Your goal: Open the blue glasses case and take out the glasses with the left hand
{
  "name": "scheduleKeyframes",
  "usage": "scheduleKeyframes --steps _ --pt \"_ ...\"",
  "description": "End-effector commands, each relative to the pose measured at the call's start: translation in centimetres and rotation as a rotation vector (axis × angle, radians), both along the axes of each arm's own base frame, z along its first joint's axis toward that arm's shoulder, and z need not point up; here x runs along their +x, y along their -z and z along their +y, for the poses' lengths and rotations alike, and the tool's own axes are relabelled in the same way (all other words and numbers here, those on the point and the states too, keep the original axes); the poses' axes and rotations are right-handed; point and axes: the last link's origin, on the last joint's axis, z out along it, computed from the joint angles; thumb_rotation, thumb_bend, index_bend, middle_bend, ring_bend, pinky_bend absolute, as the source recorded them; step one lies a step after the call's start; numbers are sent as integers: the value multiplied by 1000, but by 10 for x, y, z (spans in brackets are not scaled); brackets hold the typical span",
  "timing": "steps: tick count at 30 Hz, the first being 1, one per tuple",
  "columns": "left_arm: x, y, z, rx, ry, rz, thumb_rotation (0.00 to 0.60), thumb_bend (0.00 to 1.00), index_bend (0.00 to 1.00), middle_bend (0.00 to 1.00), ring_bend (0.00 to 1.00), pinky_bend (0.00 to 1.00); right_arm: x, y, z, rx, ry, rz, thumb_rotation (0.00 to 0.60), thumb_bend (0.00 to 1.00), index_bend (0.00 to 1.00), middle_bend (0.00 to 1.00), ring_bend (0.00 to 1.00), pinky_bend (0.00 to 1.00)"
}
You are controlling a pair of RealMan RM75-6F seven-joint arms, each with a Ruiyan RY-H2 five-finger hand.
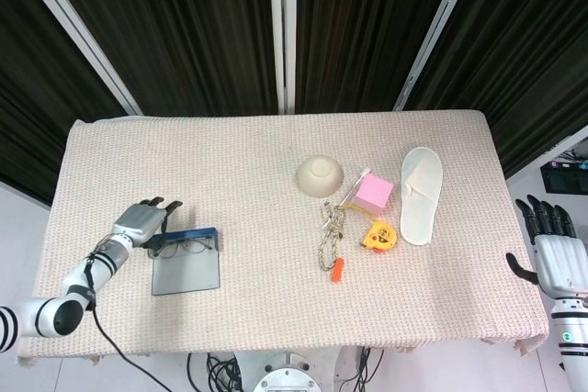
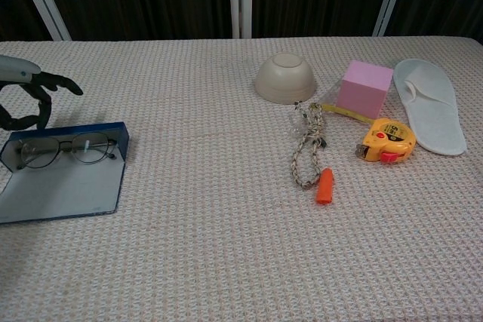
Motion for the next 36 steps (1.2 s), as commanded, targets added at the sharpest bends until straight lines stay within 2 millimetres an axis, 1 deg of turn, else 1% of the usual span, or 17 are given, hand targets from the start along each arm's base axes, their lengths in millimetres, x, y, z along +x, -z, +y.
scheduleKeyframes --steps 1,8,10,11,14,15,17,19,21,23,25,32,36 --pt "3 -4 -6 -19 -16 22 600 536 25 447 38 141 1 0 0 0 -3 0 600 226 0 0 0 0" --pt "8 -2 -18 -64 -35 25 600 535 25 487 90 161 1 0 1 2 -4 1 600 226 0 0 0 0" --pt "10 -1 -19 -62 -28 24 600 535 26 486 99 167 1 0 1 3 -4 1 600 226 0 0 0 0" --pt "10 0 -18 -54 -19 23 600 535 26 465 100 169 1 0 1 3 -4 1 600 227 0 0 0 0" --pt "14 -1 -16 7 13 -9 600 517 25 264 58 187 1 0 1 0 -4 -1 600 227 0 0 0 0" --pt "16 -2 -15 35 25 -28 600 497 26 225 44 194 1 -1 1 0 -4 -2 600 227 0 0 0 0" --pt "21 -6 -15 106 65 -77 600 455 29 175 39 213 0 -1 1 0 -2 -2 600 227 0 0 0 0" --pt "26 -9 -18 182 111 -132 600 427 42 159 40 221 0 -2 0 -1 -2 -3 600 227 0 0 0 0" --pt "27 -11 -22 229 136 -169 600 378 67 154 40 217 1 -2 -1 0 -4 -4 600 228 0 0 0 0" --pt "25 -12 -27 260 135 -184 600 297 98 145 40 205 2 -2 -1 -1 -7 -6 600 228 0 0 0 0" --pt "20 -10 -33 259 108 -181 600 251 115 132 39 196 2 -3 -2 -8 -12 -12 600 228 0 0 0 0" --pt "4 5 -44 205 -13 -144 600 243 200 118 40 189 4 -11 -3 -35 -23 -33 600 228 0 0 0 0" --pt "-2 15 -45 195 -32 -142 600 247 207 118 40 189 6 -15 -3 -39 -28 -37 600 227 0 0 0 0"
